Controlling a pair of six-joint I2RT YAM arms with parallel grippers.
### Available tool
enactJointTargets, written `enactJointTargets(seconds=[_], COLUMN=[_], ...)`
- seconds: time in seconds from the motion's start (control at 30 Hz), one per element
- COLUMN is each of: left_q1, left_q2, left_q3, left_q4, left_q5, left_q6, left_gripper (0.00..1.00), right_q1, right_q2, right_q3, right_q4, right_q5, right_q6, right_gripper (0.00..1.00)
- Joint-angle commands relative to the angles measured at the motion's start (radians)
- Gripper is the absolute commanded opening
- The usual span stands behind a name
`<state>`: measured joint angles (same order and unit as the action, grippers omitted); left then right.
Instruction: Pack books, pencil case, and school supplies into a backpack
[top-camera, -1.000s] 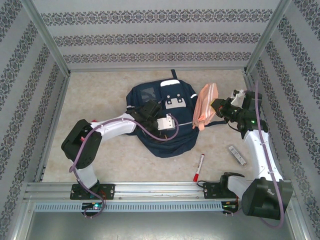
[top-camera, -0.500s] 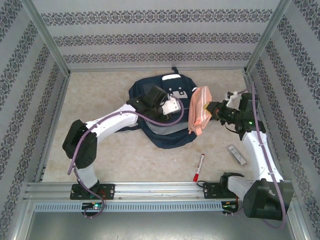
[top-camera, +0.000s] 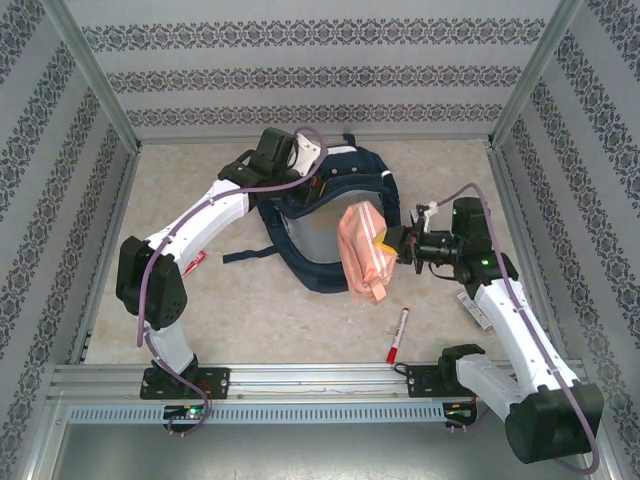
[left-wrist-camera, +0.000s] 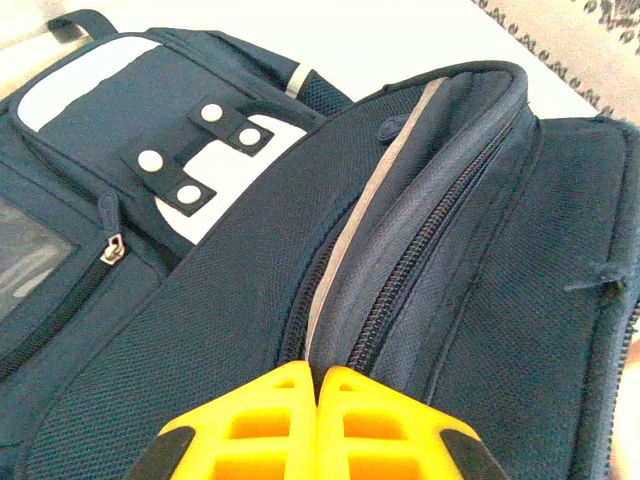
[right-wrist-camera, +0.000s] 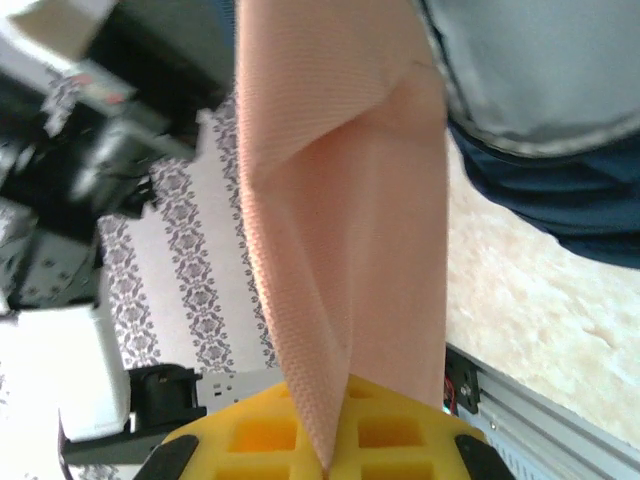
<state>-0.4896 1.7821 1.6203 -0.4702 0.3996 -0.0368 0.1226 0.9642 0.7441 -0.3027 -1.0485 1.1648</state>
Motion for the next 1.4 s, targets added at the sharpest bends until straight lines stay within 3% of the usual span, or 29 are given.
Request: enactJointTargets(seconds=[0.0,0.17,0.3,0.4,0.63,0.7,0.87,1.0,1.1,1.27,1.37], left_q1=[0.005,0.009,0.002,-0.001,-0.024,-0.028,-0.057,-0.078,-0.088,-0.099,-0.113], left_q2=[-0.006,-0.007,-0.03,-0.041,-0.081,-0.087,-0.064,-0.049,-0.055,-0.022,0.0], left_q3=[0.027,0.027,0.012,0.017,0.017,0.01,0.043,0.058,0.056,0.112,0.144], left_q4=[0.083,0.126,0.157,0.153,0.196,0.23,0.252,0.254,0.281,0.284,0.263], left_q5=[0.01,0.067,0.102,0.081,0.092,0.107,0.152,0.152,0.141,0.176,0.173], left_q6=[-0.099,-0.12,-0.175,-0.233,-0.215,-0.23,-0.244,-0.254,-0.26,-0.288,-0.284], left_gripper=[0.0,0.0,0.0,0.0,0.0,0.0,0.0,0.0,0.0,0.0,0.0], right_q1=[0.009,0.012,0.024,0.049,0.092,0.102,0.131,0.157,0.172,0.259,0.306], right_q2=[0.032,0.084,0.255,0.436,0.726,0.783,0.886,0.953,0.996,0.997,1.008], right_q3=[-0.035,-0.073,-0.082,0.044,0.177,0.183,0.099,0.118,0.138,0.082,0.13], right_q4=[0.058,0.035,0.359,0.48,0.847,0.899,1.106,1.204,1.248,1.248,1.203], right_q5=[-0.028,-0.021,-0.002,-0.016,0.093,0.165,0.485,0.593,0.686,1.007,1.11], right_q6=[0.04,-0.015,0.11,0.142,0.357,0.381,0.437,0.431,0.44,0.597,0.66], right_gripper=[0.0,0.0,0.0,0.0,0.0,0.0,0.0,0.0,0.0,0.0,0.0])
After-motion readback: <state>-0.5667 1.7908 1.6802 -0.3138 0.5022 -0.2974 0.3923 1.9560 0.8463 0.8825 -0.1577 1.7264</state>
